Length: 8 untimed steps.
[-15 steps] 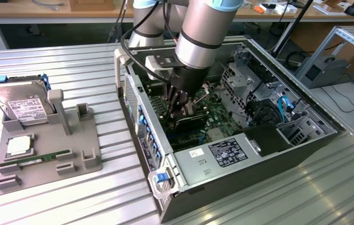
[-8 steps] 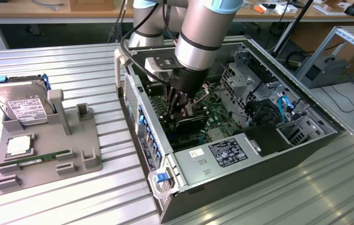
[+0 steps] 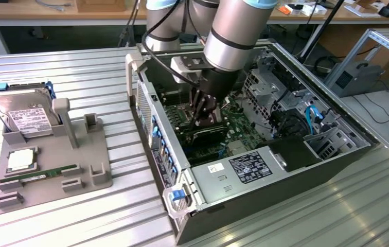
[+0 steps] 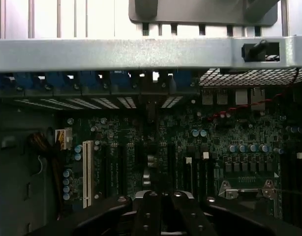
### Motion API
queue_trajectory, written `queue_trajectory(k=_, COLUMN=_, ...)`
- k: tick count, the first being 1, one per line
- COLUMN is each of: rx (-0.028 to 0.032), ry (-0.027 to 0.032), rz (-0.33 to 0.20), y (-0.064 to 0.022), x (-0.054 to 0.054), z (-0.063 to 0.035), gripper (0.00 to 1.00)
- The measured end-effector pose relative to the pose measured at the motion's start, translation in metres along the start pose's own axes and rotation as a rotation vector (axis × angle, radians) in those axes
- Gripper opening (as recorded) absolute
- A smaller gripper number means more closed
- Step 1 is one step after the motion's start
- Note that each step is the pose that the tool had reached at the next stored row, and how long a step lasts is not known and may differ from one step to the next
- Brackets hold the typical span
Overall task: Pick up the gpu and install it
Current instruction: 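Press down on the gpu until it lock into place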
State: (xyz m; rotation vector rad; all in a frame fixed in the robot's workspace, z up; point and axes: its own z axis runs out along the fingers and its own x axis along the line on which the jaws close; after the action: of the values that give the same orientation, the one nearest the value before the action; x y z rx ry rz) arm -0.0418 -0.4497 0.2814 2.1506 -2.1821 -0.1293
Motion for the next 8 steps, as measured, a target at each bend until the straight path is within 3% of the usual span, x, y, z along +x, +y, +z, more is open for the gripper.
queue_trajectory(k=2, rx=-0.0001, ry=-0.0066, rz=-0.001, y=-0.0158, x=0.000, z=-0.0018, gripper=0.11)
queue_trajectory(k=5, rx=-0.0002, ry=-0.0084, rz=-0.001, y=-0.0271, x=0.000, z=-0.0127, gripper=0.11)
queue_trajectory(k=6, rx=-0.0025, ry=-0.0102, rz=-0.001, y=-0.0420, x=0.000, z=-0.0144, gripper=0.11)
queue_trajectory(k=8, rx=-0.0083, ry=-0.0135, rz=-0.001, y=-0.0627, x=0.000, z=-0.0168, gripper=0.11)
